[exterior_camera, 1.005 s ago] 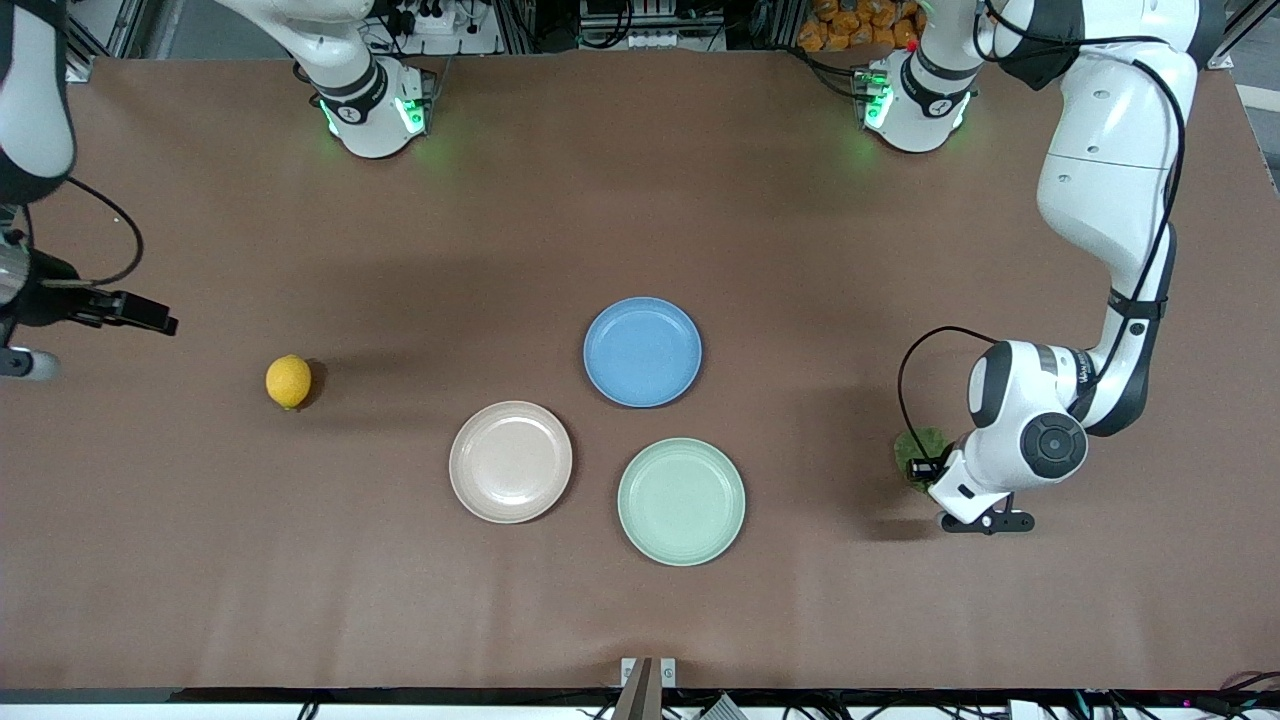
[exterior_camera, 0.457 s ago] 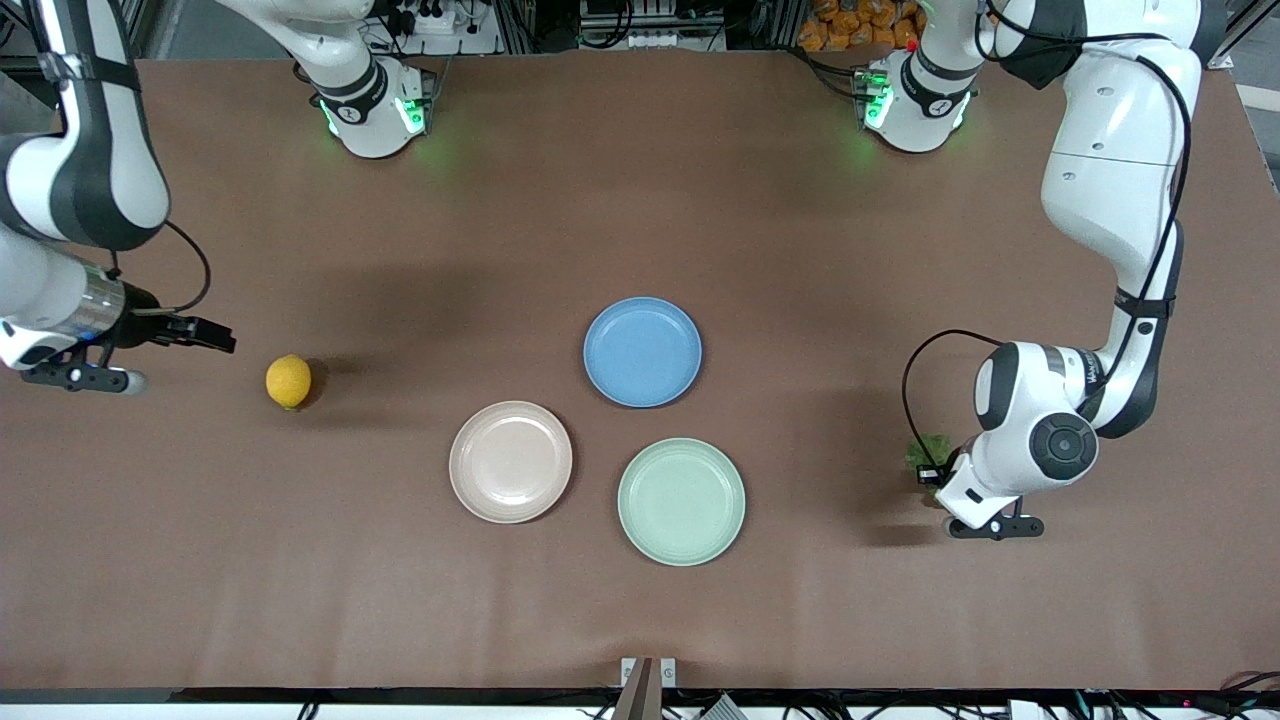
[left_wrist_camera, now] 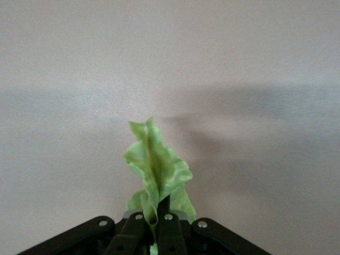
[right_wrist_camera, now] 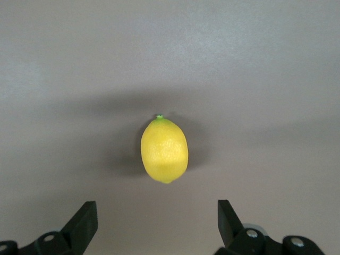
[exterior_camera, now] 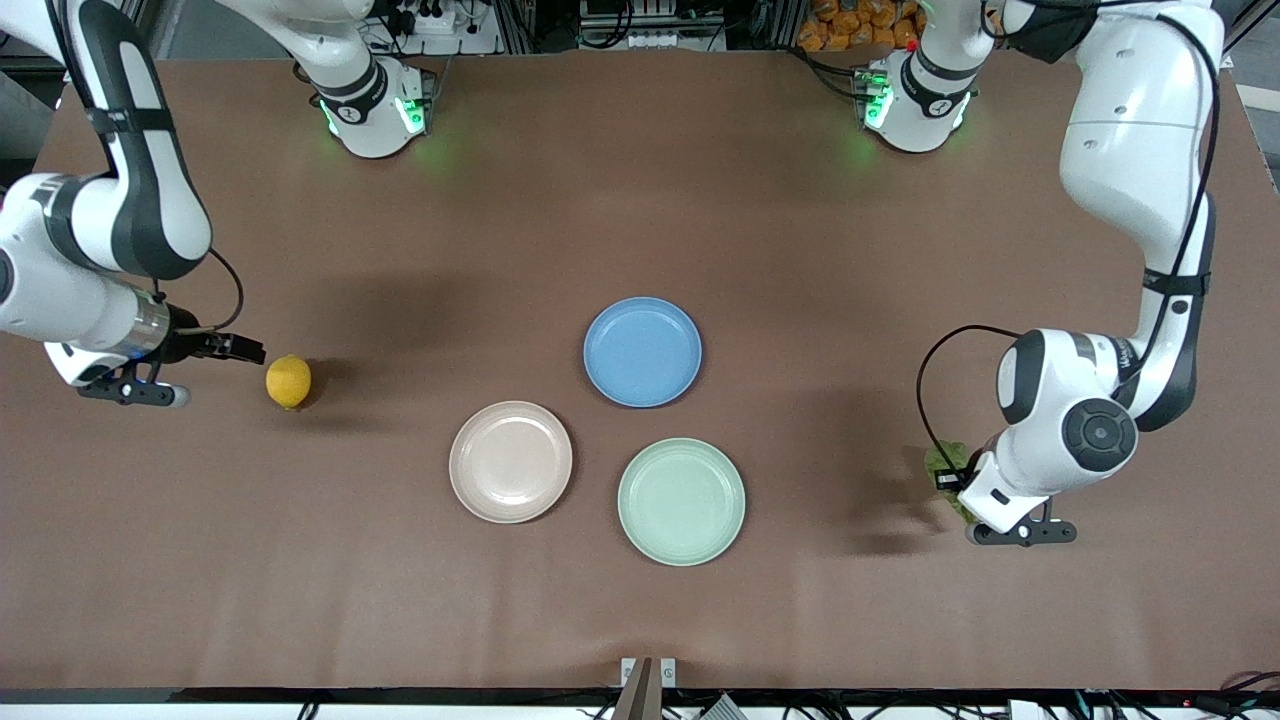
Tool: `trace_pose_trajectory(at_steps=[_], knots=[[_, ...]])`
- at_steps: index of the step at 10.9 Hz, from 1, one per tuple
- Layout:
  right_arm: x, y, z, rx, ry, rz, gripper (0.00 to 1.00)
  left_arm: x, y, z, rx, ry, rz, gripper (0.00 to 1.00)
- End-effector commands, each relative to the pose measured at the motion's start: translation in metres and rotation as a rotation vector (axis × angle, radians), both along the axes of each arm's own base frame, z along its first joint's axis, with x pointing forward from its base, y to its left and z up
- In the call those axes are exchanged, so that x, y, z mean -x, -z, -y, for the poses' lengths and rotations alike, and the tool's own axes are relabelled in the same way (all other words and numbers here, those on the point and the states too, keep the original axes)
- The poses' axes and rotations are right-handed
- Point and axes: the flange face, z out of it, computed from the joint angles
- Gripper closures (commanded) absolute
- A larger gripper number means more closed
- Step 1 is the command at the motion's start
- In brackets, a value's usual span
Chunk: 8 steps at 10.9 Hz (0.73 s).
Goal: Place lemon and lettuce in plates
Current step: 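Carry the lettuce toward the green plate while the right gripper grasps the lemon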
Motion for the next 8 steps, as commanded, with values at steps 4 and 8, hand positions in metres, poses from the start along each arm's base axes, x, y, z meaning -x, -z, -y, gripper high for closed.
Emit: trace_pose_trajectory(at_steps=[4, 8], knots=[[0.004, 0.076, -0.002, -0.004, 0.005, 0.032, 0.00, 0.018, -0.081, 0.043, 0.009, 0.038, 0.016, 1.00], [0.015, 0.111, -0.003, 0.001, 0.008, 0.065, 0.00, 0.029, -0.109, 0.072, 0.093, 0.033, 0.008, 1.00]])
